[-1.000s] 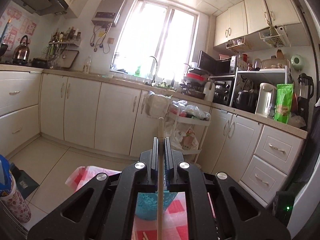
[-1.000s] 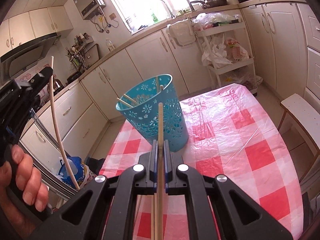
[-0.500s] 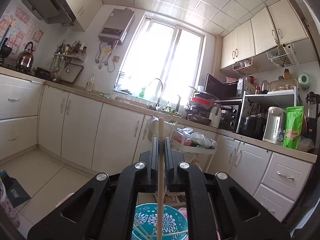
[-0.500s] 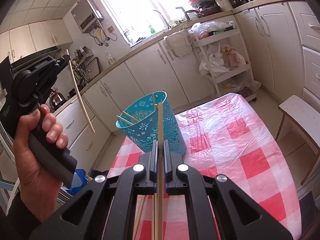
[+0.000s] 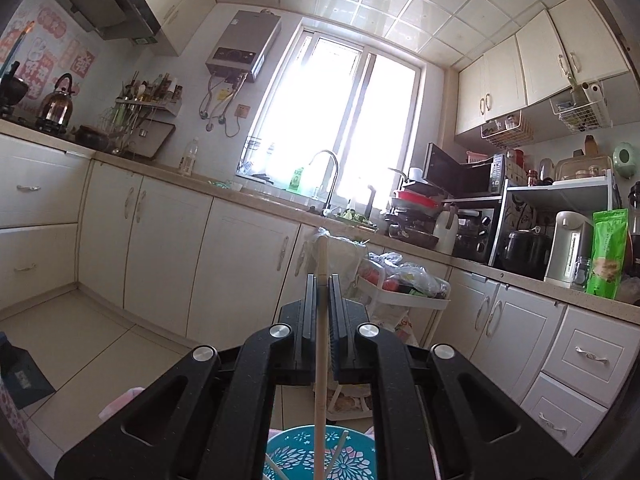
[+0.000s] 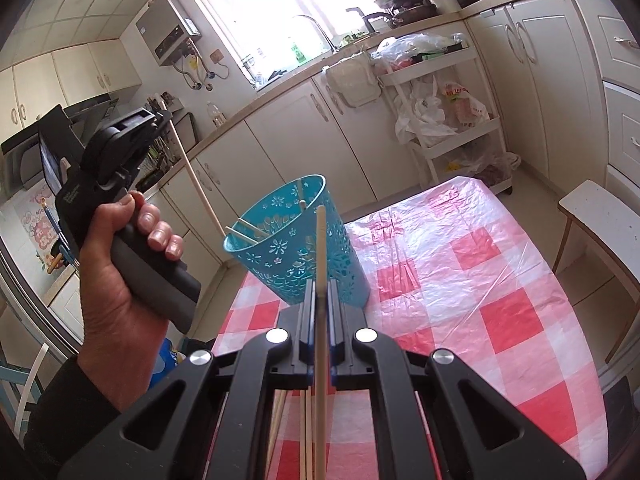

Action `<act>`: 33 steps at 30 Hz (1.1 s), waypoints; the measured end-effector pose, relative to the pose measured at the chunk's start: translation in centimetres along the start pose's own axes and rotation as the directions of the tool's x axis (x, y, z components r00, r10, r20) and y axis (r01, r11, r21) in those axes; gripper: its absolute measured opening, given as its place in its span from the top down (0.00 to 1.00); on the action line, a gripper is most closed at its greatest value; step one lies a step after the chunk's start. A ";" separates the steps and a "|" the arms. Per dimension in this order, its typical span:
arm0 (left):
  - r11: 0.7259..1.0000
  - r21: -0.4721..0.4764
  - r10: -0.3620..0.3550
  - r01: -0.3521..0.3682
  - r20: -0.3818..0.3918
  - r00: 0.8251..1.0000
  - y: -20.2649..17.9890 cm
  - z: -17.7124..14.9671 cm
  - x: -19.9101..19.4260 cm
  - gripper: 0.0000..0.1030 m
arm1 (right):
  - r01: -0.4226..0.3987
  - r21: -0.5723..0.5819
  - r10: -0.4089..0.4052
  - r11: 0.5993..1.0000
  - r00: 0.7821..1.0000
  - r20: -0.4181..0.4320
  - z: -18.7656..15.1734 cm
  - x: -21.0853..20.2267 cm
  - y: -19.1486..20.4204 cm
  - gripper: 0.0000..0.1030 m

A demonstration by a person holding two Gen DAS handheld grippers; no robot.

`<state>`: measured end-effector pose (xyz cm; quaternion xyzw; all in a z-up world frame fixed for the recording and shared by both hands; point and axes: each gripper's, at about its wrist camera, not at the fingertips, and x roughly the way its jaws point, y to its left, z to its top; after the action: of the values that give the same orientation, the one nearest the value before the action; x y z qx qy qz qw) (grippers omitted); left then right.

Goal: Organize utensils
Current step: 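Open the left tool to drop its chopstick into the cup while the right tool holds, then lower the right tool's chopstick into the cup and open the right tool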

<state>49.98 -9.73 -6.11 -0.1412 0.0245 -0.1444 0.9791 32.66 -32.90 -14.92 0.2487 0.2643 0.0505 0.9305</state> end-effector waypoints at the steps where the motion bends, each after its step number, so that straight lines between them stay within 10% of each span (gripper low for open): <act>1: 1.000 0.003 0.003 -0.003 -0.009 1.000 0.0 -0.5 0.3 0.95 | 0.002 -0.001 -0.002 1.000 1.000 0.000 0.0 0.1 0.0 0.94; 19: 0.996 0.083 0.046 -0.034 -0.153 0.987 0.4 -4.0 0.7 0.93 | 0.000 0.004 0.000 1.000 1.000 0.014 0.2 -0.1 0.0 0.94; 33: 0.981 -0.091 0.158 -0.173 -0.150 0.976 4.2 -0.9 -8.3 0.44 | -0.037 0.000 0.037 0.999 0.998 0.056 0.7 -0.7 1.0 0.94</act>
<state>43.11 -3.67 -8.15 -0.1785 0.1132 -0.0704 0.9749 32.45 -32.47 -13.62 0.2552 0.2335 0.0604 0.9363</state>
